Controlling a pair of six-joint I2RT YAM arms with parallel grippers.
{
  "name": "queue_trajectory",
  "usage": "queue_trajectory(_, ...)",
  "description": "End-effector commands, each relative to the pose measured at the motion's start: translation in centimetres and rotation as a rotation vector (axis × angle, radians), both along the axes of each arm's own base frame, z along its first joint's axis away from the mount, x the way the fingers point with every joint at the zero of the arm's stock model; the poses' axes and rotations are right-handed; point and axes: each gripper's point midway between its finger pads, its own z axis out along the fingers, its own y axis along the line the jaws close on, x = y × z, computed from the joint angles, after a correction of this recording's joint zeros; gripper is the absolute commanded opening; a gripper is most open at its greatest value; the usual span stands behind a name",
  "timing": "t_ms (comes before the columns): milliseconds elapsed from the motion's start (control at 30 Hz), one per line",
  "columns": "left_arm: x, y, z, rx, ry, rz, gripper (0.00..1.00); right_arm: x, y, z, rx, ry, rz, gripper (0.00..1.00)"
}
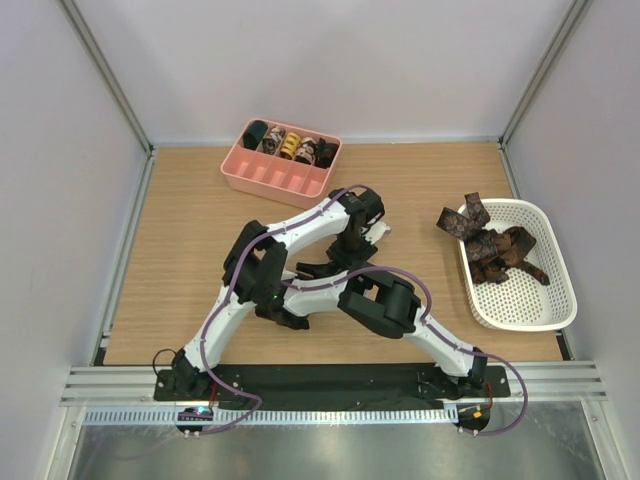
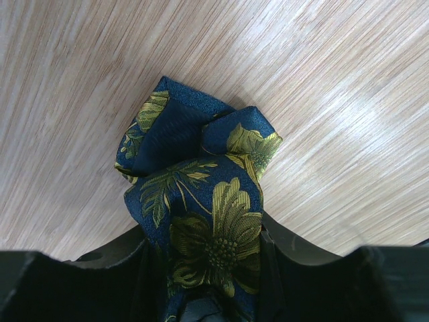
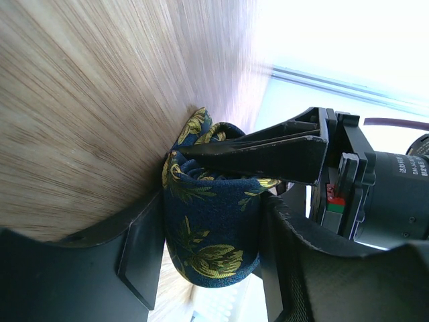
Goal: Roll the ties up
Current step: Roll the tie
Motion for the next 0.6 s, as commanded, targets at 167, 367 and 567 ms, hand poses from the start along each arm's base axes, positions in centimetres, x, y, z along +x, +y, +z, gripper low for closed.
queue_trajectory(167,-2.8,4.3,-0.9,0.176,0.118,0.004,0.55,0.2,-2.6,-2.3,0.057,0.123,-0.093,0.09)
queue_trajectory(367,-1.2,3.1,0.8,0.129,0.047,0.006,0.66,0.0,-1.7,-1.9,0.063,0.123,-0.073,0.01)
queue_trajectory(567,0.4,2.0,2.6,0.086,-0.024,0.009,0.7,-0.5,-1.0,-2.2,0.078,0.135,-0.059,0.01)
